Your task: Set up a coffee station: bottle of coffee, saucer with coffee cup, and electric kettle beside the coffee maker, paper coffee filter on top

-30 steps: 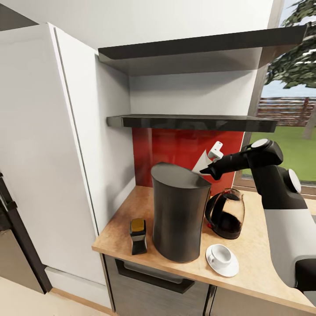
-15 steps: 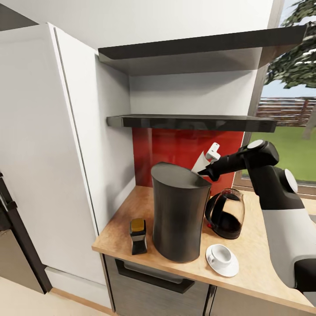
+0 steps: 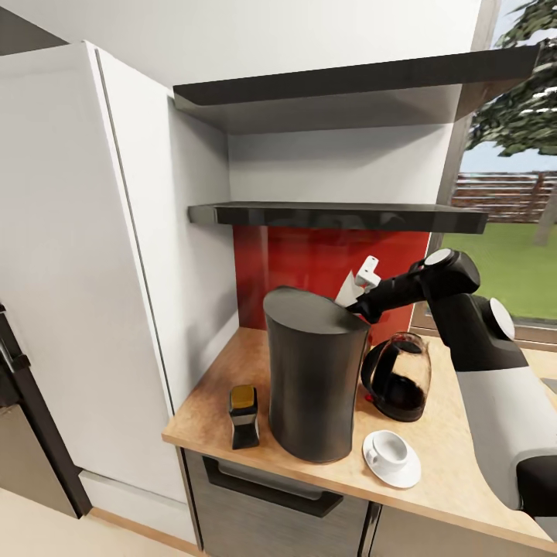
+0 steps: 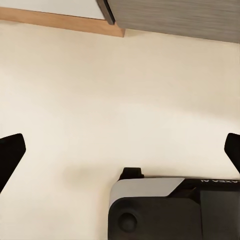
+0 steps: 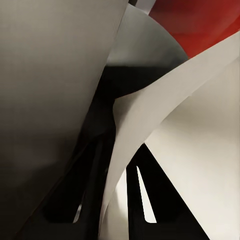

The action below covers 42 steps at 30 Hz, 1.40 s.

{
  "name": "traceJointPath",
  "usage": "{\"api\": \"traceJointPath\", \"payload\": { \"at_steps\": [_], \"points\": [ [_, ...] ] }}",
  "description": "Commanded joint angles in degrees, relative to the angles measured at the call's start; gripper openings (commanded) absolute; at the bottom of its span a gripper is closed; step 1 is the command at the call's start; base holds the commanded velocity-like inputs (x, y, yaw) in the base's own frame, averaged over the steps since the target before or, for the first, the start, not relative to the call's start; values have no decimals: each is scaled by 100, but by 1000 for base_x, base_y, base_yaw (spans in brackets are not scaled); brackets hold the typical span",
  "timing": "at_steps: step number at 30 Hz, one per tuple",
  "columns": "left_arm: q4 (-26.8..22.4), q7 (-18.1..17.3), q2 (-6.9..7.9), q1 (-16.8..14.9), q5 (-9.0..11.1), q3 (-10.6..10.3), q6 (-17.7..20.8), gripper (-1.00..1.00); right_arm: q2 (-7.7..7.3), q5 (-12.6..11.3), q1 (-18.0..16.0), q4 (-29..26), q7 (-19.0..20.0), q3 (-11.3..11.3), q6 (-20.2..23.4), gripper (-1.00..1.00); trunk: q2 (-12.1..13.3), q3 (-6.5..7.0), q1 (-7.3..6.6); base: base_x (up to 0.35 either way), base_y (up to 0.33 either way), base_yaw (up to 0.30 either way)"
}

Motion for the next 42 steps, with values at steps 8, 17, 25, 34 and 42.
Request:
{"api": "traceJointPath", "payload": {
  "at_steps": [8, 17, 25, 34, 42],
  "points": [
    [18, 0, -7, -4, 45, -46, -24, 100, 3, 16, 6, -3, 58, 11, 90, 100, -1, -5, 3, 0, 0, 0],
    [18, 0, -7, -4, 45, -45, -24, 100, 4, 16, 6, -9, 58, 12, 97, 100, -1, -5, 3, 0, 0, 0],
    [18, 0, -7, -4, 45, -44, -24, 100, 4, 21, 6, 123, 49, -34, 93, 100, -1, -5, 3, 0, 0, 0],
    [18, 0, -7, -4, 45, -45, -24, 100, 37, 16, -25, 443, -261, -66, 94, 100, -1, -5, 3, 0, 0, 0],
    [18, -2, -7, -4, 45, -46, -24, 100, 40, 7, -348, 656, -341, -67, 103, 100, -1, -5, 3, 0, 0, 0]
  ]
}}
